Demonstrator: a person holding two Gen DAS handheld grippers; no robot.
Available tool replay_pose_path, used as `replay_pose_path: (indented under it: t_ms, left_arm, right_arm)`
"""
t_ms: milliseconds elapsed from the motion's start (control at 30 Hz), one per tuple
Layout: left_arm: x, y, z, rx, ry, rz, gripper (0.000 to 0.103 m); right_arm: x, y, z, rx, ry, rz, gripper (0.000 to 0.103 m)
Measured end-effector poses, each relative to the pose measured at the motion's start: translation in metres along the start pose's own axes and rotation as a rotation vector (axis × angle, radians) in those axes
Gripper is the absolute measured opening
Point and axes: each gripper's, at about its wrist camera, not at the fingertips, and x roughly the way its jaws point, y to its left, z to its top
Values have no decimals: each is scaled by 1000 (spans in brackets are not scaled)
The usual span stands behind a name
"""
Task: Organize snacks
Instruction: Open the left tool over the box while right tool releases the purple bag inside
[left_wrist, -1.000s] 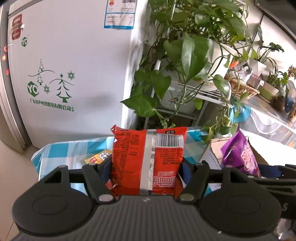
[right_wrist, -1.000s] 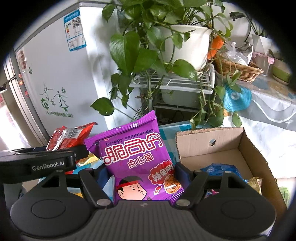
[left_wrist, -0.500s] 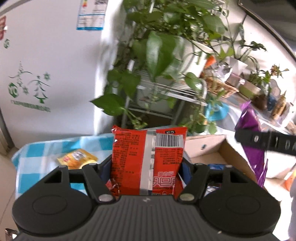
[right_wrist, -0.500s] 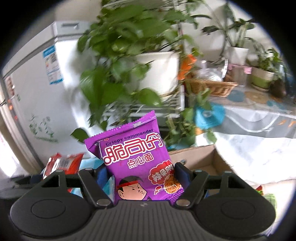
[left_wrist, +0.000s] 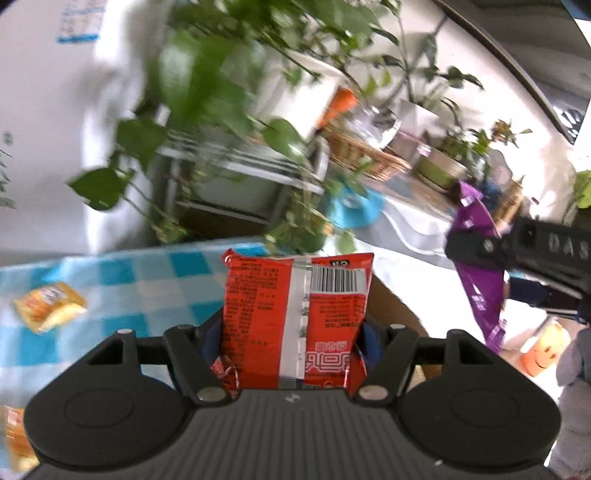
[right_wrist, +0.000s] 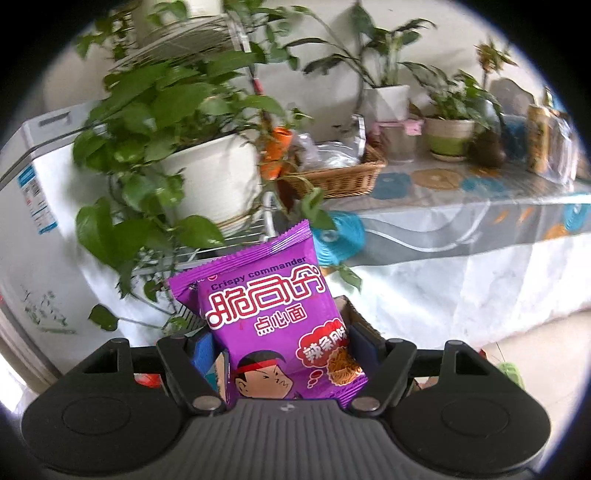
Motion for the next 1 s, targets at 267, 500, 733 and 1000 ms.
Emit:
replay_pose_path:
  t_ms: [267,500,733,1000]
  left_arm:
    - [28,-35,-21,1,103,-140,82]
    - [14,-34,-13,39,87,-132,92]
    - [-9,-1,8,52,68,-82,93]
    - [-29,55,28,82,62,38,93]
  right_arm:
    - [8,-17,0,90,26,-54,79]
    - [7,-18,-1,111,22,-47,89]
    - [12,-8,-1,102,36,2,89]
    - [19,23,-6,20,63,107,90]
